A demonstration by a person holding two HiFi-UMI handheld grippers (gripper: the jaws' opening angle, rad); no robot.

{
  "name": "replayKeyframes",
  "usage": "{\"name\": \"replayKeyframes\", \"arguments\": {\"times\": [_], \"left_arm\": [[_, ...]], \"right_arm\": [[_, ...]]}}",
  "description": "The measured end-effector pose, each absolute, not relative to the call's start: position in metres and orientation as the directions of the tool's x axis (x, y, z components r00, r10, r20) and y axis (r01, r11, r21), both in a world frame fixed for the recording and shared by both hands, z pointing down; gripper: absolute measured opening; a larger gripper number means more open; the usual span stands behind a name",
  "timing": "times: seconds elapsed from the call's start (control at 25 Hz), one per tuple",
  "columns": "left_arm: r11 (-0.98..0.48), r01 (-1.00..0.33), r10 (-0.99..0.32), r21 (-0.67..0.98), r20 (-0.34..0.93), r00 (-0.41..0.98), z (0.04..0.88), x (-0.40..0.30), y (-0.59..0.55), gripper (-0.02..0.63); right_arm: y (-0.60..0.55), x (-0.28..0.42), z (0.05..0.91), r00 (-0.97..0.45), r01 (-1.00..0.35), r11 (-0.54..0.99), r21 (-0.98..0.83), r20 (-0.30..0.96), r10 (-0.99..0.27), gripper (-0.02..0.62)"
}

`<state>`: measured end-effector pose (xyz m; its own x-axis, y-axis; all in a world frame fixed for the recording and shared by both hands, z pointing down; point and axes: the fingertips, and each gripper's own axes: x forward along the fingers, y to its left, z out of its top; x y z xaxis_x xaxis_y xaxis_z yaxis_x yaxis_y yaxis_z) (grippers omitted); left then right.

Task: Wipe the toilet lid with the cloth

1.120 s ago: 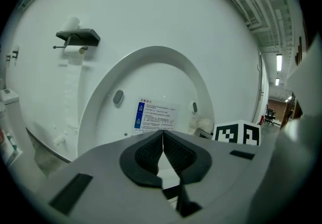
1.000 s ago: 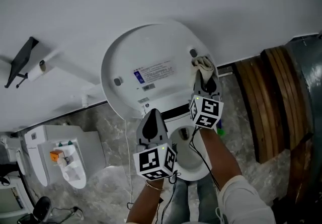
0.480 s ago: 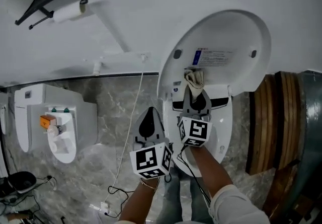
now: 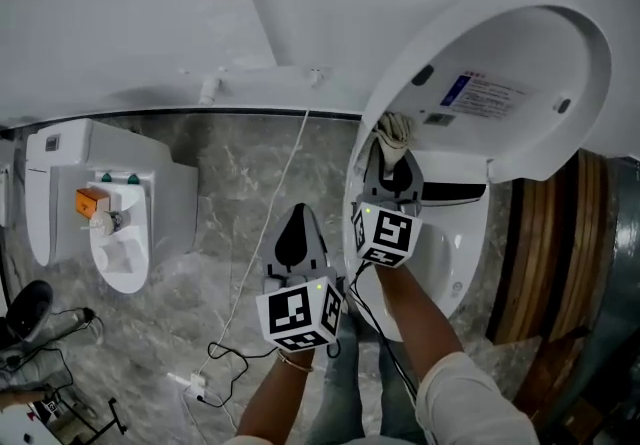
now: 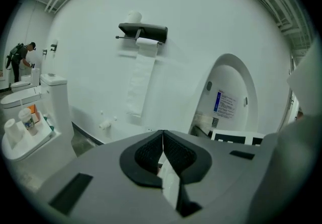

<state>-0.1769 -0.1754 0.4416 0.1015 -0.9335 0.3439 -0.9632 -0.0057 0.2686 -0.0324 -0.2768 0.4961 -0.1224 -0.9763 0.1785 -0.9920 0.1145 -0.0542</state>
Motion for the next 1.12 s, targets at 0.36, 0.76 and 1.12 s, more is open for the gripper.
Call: {"name": "replayKeyframes", "arguments": {"times": [0.36,0.76,1.12], "left_arm": [[-0.107,-0.961,-0.915,0.253,0.353,0.195,0.442,-0.080,-0.189,0.015],[-0.220,-0.946,-0.889,0.237,0.352,0.294,0.433,0.039,-0.191,0.015],[-0.208,-0.952,-0.912,0.225,0.307,0.271,0.413,0.039,-0.190,0.015]], "right_arm": [[-0.277,0.100,0.507,0.015,-0.999,-0.021,-0.032,0.182,-0.983,0.086],[-0.261,0.278,0.520,0.289,-0.949,-0.308,-0.062,0.217,-0.932,0.086],[-0.255,0.278,0.511,0.247,-0.960,-0.270,-0.068,0.241,-0.939,0.086]]}}
